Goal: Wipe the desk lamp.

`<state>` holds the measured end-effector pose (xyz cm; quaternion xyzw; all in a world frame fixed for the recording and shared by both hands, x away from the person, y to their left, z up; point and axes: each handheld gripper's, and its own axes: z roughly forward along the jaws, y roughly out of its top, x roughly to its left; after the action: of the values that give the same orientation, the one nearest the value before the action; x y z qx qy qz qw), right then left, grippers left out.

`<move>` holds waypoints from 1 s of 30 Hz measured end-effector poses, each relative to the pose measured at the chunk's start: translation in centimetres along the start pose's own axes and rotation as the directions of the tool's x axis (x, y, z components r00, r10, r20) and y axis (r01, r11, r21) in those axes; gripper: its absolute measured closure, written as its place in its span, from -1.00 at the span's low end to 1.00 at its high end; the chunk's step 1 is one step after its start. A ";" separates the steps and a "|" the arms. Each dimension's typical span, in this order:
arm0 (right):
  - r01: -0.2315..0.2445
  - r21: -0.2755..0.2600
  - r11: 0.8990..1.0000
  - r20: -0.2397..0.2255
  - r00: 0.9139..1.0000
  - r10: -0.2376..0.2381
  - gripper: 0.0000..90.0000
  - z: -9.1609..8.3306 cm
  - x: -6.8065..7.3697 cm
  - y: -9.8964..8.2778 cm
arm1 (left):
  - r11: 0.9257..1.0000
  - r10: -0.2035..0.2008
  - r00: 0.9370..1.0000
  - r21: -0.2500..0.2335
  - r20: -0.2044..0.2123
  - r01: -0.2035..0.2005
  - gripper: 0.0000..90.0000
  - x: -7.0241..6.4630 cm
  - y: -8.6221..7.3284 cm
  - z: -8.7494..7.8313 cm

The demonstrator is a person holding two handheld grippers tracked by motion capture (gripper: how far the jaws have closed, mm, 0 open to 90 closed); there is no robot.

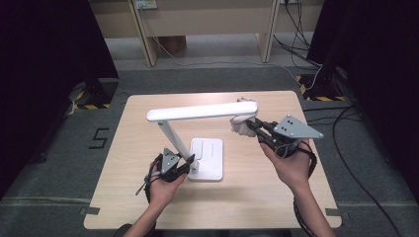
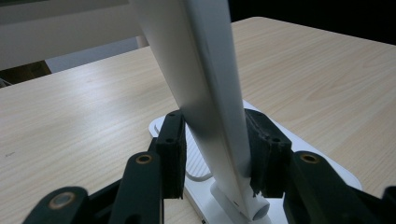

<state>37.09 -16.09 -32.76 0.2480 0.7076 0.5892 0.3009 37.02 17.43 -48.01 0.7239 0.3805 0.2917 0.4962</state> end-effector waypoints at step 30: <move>0.010 0.010 1.000 -0.036 0.999 -0.010 0.87 0.8 1.5 0.5 | 1.000 0.011 1.000 0.004 -0.012 -0.011 0.39 -0.1 -0.1 0.1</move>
<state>36.65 -14.42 -32.54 0.2355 0.7169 0.5886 0.2899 37.02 17.28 -48.11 0.7252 0.3798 0.2981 0.4908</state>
